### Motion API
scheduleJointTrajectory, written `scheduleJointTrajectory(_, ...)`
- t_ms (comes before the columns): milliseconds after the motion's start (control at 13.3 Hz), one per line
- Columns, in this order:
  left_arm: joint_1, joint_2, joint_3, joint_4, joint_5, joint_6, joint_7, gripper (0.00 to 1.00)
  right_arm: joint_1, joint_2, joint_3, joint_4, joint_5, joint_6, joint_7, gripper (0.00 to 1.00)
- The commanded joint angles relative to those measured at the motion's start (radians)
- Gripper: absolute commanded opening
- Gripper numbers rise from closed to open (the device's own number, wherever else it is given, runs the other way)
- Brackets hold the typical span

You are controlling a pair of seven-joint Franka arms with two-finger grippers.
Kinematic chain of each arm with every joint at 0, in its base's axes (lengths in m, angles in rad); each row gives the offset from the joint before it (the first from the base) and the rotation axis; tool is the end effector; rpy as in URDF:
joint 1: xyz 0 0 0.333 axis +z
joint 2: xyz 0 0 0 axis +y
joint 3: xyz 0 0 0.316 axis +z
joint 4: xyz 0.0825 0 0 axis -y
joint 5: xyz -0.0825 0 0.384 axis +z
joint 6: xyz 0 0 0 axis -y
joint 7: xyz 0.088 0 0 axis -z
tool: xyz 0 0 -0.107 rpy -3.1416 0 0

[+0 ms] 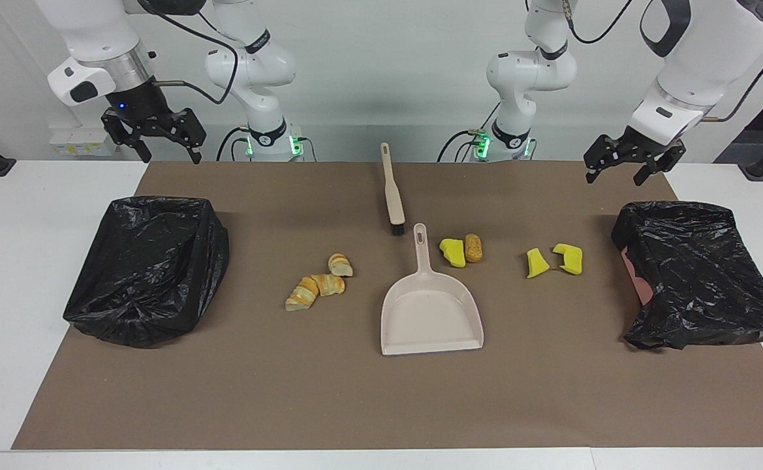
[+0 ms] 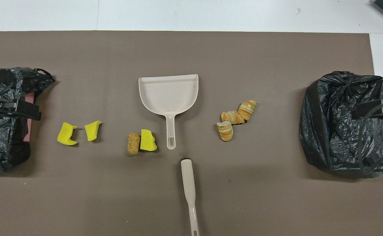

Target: Sweep and dump trash in bin

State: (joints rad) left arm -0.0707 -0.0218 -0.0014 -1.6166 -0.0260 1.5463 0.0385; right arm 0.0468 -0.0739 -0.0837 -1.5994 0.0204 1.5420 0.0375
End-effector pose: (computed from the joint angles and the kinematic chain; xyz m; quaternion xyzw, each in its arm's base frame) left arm 0.5426 -0.0420 0.6129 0.9981 -0.0553 -0.0245 0.0126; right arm 0.5283 -0.0191 0.6484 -0.9992 0.0367 -0.0081 0.0133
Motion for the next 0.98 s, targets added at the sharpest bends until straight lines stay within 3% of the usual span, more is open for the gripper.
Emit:
scheduleJointTrajectory(0, 0.002, -0.038, 0.0, -0.046, -0.008, 0.006, 0.003, 1.0, -0.01, -0.021, 0.001, -0.025, 0.0, 0.007, -0.021, 1.0)
scheduleJointTrajectory(450, -0.036, -0.044, -0.008, -0.114, -0.011, 0.038, -0.017, 1.0, -0.018, -0.027, -0.007, -0.037, -0.011, 0.007, -0.024, 1.0)
scheduleJointTrajectory(901, -0.19, -0.098, -0.009, -0.322, -0.017, 0.211, -0.152, 1.0, -0.027, -0.03, -0.007, -0.045, -0.016, 0.013, -0.018, 1.0)
